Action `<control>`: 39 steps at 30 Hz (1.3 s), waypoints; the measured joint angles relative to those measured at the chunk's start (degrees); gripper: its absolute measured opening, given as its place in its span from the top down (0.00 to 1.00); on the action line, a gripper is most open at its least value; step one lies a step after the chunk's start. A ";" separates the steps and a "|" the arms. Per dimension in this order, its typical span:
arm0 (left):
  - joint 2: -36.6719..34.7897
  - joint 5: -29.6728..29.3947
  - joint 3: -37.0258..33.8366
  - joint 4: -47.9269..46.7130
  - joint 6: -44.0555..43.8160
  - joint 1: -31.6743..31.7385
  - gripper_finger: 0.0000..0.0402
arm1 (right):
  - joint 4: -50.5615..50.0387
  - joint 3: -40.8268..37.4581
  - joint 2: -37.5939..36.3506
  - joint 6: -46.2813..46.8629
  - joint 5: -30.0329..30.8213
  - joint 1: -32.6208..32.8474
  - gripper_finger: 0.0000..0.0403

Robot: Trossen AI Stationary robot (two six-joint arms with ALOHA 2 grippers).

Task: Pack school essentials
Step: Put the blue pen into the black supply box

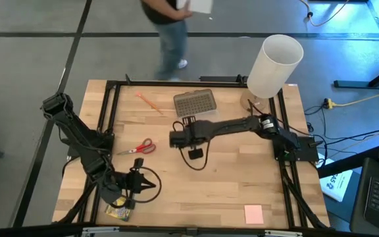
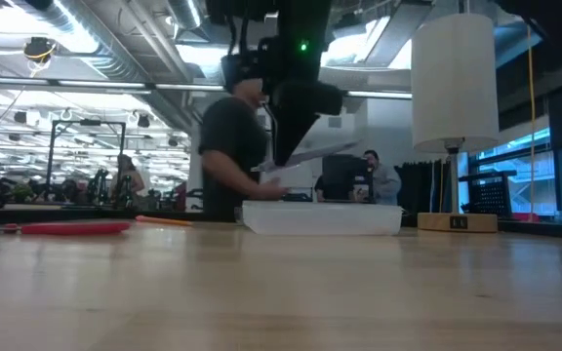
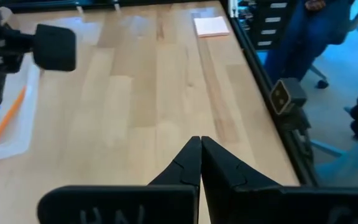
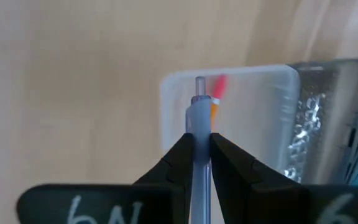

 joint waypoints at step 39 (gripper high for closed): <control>0.00 -0.22 0.00 -3.19 2.12 5.75 0.99 | 13.81 -13.44 0.26 -3.55 -20.17 -9.56 0.86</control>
